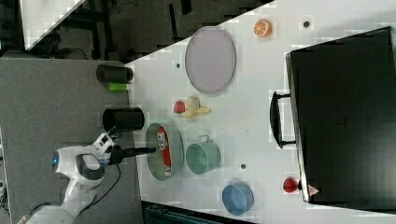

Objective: Pick ketchup from strainer and place it on the table

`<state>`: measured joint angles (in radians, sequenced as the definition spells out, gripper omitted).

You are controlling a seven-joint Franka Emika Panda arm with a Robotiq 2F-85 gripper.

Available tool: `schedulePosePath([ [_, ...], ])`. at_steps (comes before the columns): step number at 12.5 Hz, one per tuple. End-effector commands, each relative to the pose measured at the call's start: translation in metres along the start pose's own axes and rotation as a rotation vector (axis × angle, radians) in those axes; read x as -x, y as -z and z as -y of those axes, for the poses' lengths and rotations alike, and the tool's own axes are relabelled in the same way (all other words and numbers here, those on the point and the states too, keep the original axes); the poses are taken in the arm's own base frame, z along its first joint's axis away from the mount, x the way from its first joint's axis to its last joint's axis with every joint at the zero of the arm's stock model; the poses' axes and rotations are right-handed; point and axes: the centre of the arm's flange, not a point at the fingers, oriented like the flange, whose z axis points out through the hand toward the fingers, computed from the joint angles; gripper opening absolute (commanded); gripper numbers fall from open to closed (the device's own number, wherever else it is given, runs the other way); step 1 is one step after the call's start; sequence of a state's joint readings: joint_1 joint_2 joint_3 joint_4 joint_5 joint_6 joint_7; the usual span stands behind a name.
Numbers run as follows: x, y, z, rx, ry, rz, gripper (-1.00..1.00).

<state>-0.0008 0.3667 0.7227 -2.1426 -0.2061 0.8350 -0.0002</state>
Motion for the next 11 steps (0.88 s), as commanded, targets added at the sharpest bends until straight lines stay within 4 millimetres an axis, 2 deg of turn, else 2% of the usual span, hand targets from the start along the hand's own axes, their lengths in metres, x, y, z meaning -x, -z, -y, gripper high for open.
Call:
schedulePosePath([
  [1,-0.004,-0.013,0.011,-0.049,-0.093,-0.015,1.0],
  [7,-0.005,-0.074,0.006,-0.037,-0.11,-0.02,1.0],
  [10,-0.009,-0.09,0.006,-0.05,-0.086,-0.036,1.0],
  [11,-0.01,-0.093,0.005,-0.045,-0.089,-0.034,0.91],
])
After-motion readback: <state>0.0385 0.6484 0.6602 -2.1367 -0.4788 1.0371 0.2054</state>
